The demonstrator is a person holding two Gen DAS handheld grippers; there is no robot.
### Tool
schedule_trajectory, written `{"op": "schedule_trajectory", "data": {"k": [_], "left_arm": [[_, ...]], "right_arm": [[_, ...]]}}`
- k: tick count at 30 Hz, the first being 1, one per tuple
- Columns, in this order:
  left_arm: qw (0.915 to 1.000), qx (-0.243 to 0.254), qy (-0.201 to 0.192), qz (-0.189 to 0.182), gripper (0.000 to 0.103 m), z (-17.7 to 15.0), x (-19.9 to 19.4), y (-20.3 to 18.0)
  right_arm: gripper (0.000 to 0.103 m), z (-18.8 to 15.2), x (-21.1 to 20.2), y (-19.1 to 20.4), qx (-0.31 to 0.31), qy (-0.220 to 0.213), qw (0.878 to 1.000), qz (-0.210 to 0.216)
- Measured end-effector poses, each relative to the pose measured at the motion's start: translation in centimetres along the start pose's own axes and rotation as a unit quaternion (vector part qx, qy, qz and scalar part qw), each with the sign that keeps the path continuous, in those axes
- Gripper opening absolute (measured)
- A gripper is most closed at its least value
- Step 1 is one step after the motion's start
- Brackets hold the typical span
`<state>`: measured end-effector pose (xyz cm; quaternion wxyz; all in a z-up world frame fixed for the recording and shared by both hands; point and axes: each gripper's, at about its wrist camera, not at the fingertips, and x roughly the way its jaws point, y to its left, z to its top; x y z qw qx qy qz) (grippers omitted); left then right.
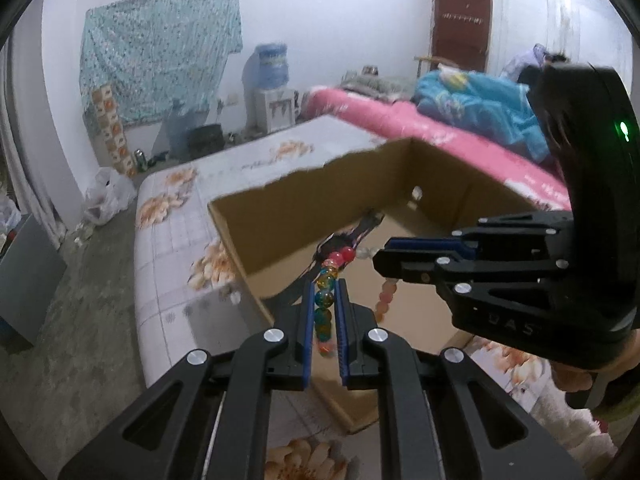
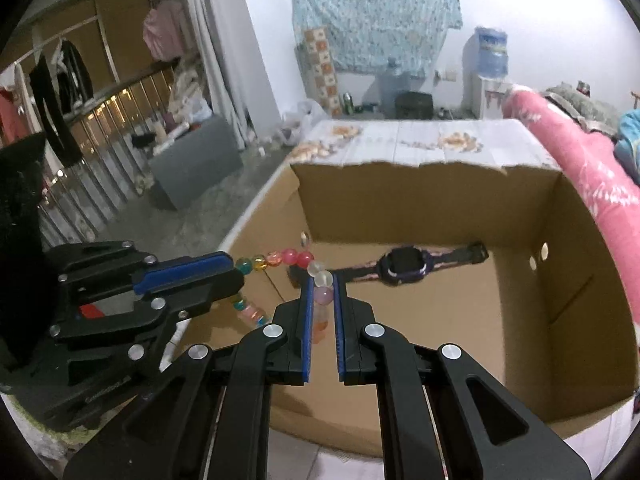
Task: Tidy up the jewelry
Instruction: 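Carry the bead bracelet with the left tool into the box, then open the left tool to release the bracelet and withdraw it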
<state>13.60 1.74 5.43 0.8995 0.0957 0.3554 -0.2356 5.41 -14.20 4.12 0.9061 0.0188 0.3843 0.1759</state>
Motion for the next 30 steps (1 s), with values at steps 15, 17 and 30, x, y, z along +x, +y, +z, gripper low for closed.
{"op": "schedule_trajectory", "data": {"k": [15, 17, 30], "left_arm": [[0.9977, -0.014, -0.058, 0.032, 0.016, -0.6, -2.9, 1.1], [0.9964, -0.019, -0.078, 0.03, 0.016, -0.7, -4.4, 1.2], [0.9915, -0.036, -0.114, -0.052, 0.023, -5.9, -9.1, 0.0]], "right_arm": [[0.031, -1.2, -3.7, -3.3, 0.038, -0.037, 0.998, -0.037], [0.035, -1.9, -5.3, -4.2, 0.046, -0.053, 0.997, -0.036], [0.037, -8.2, -12.3, -7.8, 0.098, -0.086, 0.992, 0.004]]}}
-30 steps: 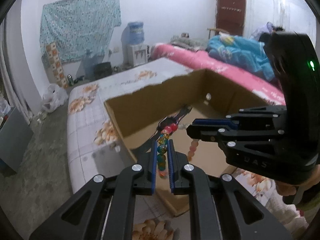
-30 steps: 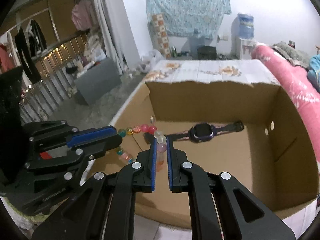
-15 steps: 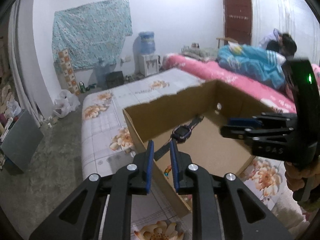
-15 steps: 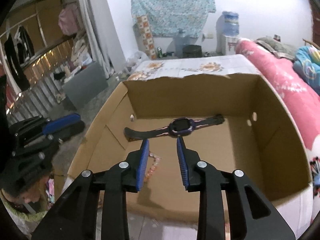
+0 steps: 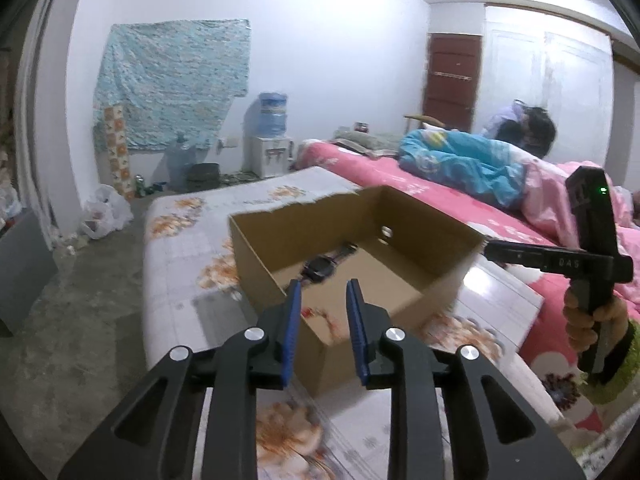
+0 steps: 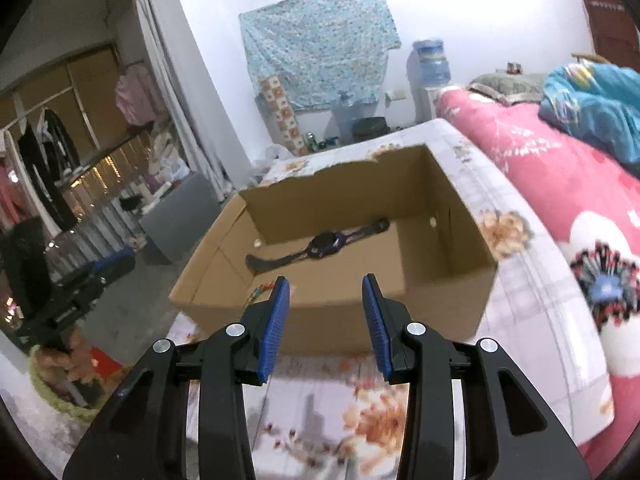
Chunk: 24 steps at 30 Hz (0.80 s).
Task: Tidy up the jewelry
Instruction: 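Open the left tool to release the bracelet and withdraw it, then move both tools toward the small silver charms beside the box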
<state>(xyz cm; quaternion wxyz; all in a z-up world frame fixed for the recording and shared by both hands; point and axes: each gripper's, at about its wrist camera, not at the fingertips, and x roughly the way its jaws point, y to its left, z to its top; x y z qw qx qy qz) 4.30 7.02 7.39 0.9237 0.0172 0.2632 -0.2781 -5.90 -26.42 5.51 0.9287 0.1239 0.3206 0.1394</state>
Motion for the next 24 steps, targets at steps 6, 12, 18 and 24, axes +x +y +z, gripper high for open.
{"op": "schedule_trajectory", "data": {"k": [6, 12, 18, 24], "left_arm": [[0.998, 0.008, 0.036, -0.052, 0.025, -3.4, 0.6, -2.7], [0.9933, 0.032, 0.092, -0.061, 0.026, -5.9, 4.1, -5.9], [0.9912, 0.059, 0.115, -0.029, 0.026, -6.3, 7.1, -7.0], [0.9934, 0.021, 0.113, -0.004, 0.026, -5.4, 8.7, -5.1]], "right_arm": [[0.042, -4.7, 1.2, -0.1, 0.022, 0.058, 0.998, 0.002], [0.042, -8.8, 4.7, 0.0, 0.066, 0.123, 0.99, 0.03], [0.04, -8.2, 5.7, 1.3, 0.045, 0.121, 0.991, 0.033], [0.039, -6.7, 5.8, -1.1, 0.095, 0.101, 0.989, 0.048]]}}
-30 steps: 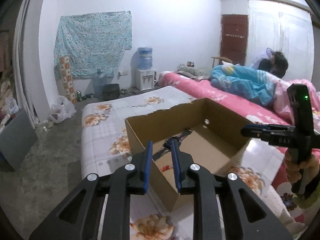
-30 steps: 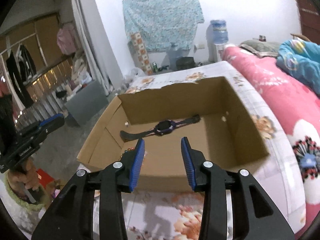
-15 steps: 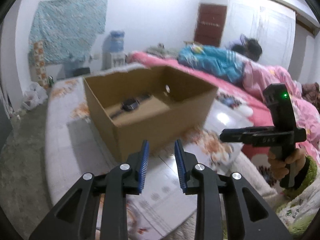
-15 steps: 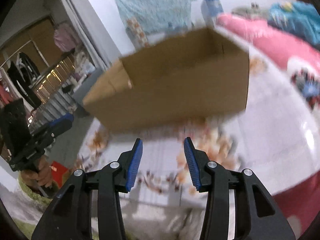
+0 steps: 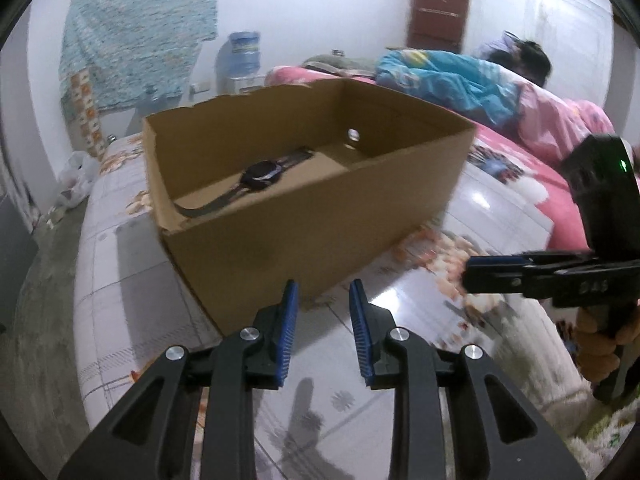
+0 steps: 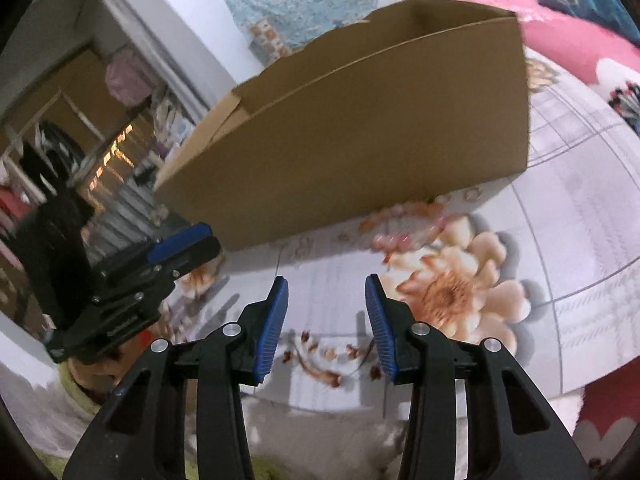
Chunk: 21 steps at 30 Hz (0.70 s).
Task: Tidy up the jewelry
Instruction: 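Move both tools toward the small silver charms beside the box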
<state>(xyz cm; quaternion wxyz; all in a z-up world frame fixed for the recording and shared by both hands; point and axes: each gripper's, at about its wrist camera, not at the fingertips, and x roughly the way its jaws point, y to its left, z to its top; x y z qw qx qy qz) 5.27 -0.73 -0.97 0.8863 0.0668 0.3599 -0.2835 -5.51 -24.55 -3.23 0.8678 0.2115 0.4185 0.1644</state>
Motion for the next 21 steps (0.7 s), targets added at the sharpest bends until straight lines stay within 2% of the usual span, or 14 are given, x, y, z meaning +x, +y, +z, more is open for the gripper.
{"op": "schedule_trajectory", "data": {"k": [6, 14, 21], "left_arm": [[0.9998, -0.016, 0.0, 0.01, 0.025, 1.2, 0.7, 1.3], [0.9993, -0.032, 0.001, 0.016, 0.025, 2.2, 1.8, 1.9], [0.9993, -0.026, 0.026, 0.004, 0.026, 1.0, 1.8, 1.0]], "right_arm": [[0.039, 0.5, 0.5, -1.3, 0.015, 0.004, 1.0, -0.006], [0.039, 1.6, -0.4, -1.7, -0.003, -0.003, 1.0, -0.023], [0.04, -0.5, -3.0, -3.0, -0.011, 0.0, 0.998, -0.065]]}}
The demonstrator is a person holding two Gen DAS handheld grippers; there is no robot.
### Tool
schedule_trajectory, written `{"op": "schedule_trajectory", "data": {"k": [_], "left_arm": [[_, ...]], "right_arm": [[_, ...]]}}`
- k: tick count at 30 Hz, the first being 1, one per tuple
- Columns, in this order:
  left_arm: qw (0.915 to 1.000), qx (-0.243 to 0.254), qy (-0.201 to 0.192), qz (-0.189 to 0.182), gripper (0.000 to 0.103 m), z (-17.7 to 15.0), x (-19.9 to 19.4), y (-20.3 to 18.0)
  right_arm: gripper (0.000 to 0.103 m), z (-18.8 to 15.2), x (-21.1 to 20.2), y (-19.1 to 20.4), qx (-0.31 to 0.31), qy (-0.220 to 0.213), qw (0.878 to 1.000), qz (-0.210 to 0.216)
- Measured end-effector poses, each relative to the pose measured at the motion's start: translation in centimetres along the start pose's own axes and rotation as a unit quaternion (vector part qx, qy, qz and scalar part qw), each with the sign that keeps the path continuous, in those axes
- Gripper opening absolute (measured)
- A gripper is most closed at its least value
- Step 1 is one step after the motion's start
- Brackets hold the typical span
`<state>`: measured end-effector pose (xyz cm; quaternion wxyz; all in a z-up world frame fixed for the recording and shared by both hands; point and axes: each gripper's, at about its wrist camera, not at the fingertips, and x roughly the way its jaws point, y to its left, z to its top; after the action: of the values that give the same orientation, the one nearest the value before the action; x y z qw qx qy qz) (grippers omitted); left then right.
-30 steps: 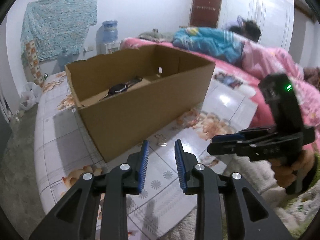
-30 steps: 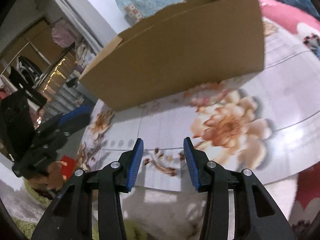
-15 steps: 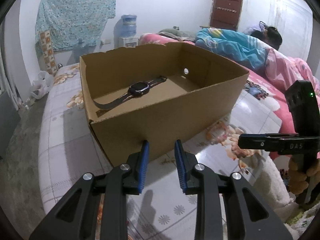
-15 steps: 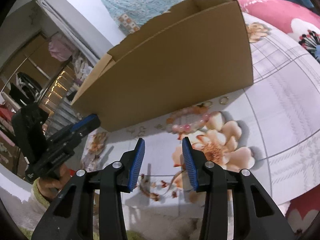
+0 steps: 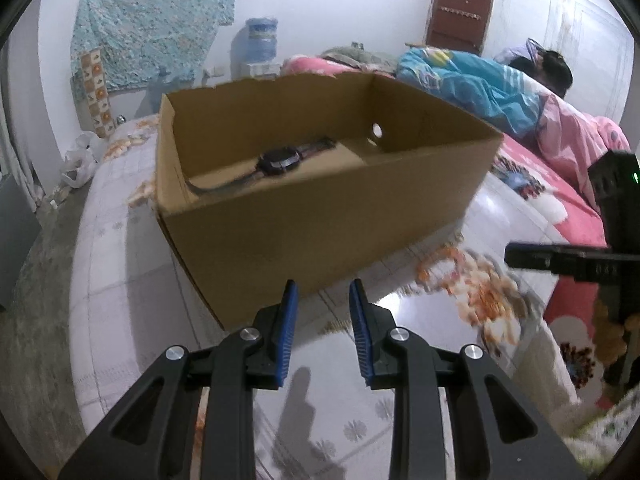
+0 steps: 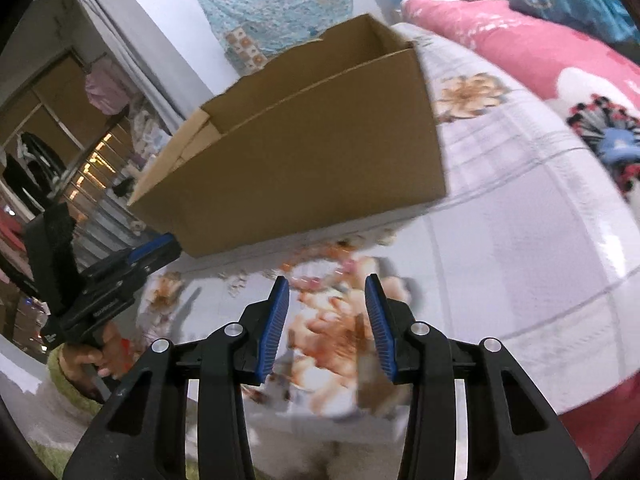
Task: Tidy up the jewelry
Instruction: 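Move both tools toward the small silver charms beside the box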
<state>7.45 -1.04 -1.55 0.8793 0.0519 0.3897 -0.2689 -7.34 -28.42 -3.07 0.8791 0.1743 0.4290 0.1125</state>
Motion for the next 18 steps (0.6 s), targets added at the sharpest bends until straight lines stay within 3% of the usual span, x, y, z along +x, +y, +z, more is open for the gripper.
{"op": "schedule_trajectory", "data": {"k": [8, 12, 18], "left_arm": [[0.9992, 0.01, 0.037, -0.011, 0.028, -2.6, 0.7, -1.7], [0.9991, 0.02, 0.036, -0.005, 0.028, -2.5, 0.9, -2.0], [0.9968, 0.056, 0.042, 0.039, 0.028, -2.4, 1.7, -2.2]], "right_arm": [[0.04, -2.9, 1.2, 0.8, 0.007, 0.044, 0.999, 0.011], [0.035, -3.0, 2.7, 4.3, -0.045, 0.043, 0.998, 0.008], [0.027, -2.0, 4.8, 9.7, -0.139, 0.022, 0.99, 0.001]]}}
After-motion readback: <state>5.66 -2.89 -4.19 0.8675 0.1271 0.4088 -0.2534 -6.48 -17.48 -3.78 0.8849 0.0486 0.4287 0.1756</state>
